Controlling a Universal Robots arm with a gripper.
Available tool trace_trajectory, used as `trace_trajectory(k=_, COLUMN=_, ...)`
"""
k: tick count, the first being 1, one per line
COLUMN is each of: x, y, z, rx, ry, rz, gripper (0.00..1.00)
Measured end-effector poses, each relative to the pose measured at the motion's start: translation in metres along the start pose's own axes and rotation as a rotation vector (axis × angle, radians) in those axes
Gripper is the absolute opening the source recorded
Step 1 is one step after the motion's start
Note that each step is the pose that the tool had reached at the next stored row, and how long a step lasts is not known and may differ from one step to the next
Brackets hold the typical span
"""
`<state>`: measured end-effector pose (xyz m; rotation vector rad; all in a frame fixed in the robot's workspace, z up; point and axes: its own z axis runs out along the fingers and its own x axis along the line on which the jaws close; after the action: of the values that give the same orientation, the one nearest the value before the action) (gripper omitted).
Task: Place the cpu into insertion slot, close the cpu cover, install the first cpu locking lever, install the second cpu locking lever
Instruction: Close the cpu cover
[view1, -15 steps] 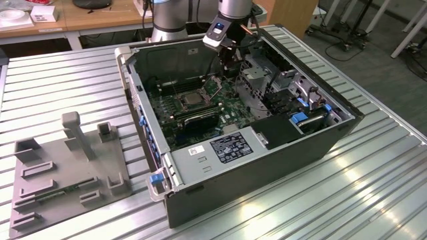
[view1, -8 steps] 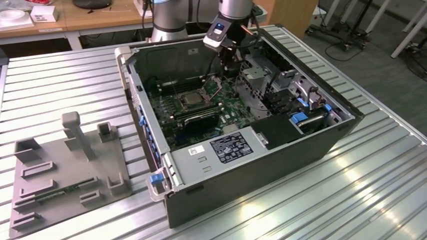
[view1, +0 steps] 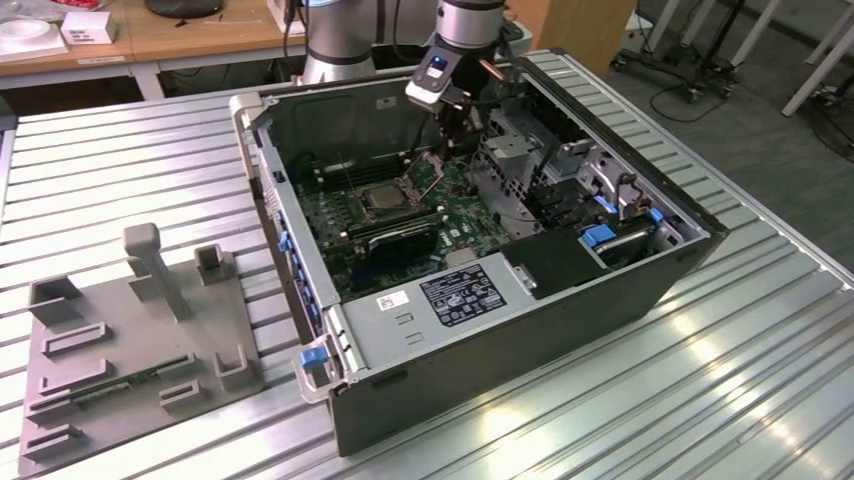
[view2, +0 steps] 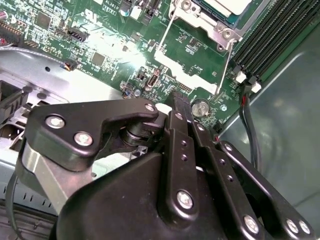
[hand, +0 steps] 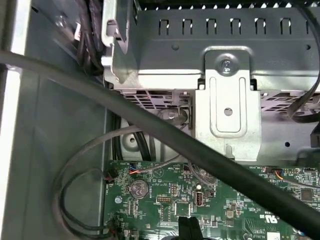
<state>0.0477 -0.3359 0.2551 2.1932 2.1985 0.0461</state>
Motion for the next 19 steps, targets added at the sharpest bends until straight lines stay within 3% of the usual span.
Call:
trace_trajectory(k=9, x=0.0001, y=-0.0005, z=0.0116, rx=0.0000, ry=0.0000, rz=0.000, gripper=0.10)
trace_trajectory(k=15, x=0.0001, y=-0.0007, z=0.0122, rx=0.0000, ry=-0.0001, rz=0.000, gripper=0.10)
trace_trajectory(k=19, x=0.0001, y=-0.0040, z=0.0122, rx=-0.0001, ry=0.0001, rz=0.000, gripper=0.10)
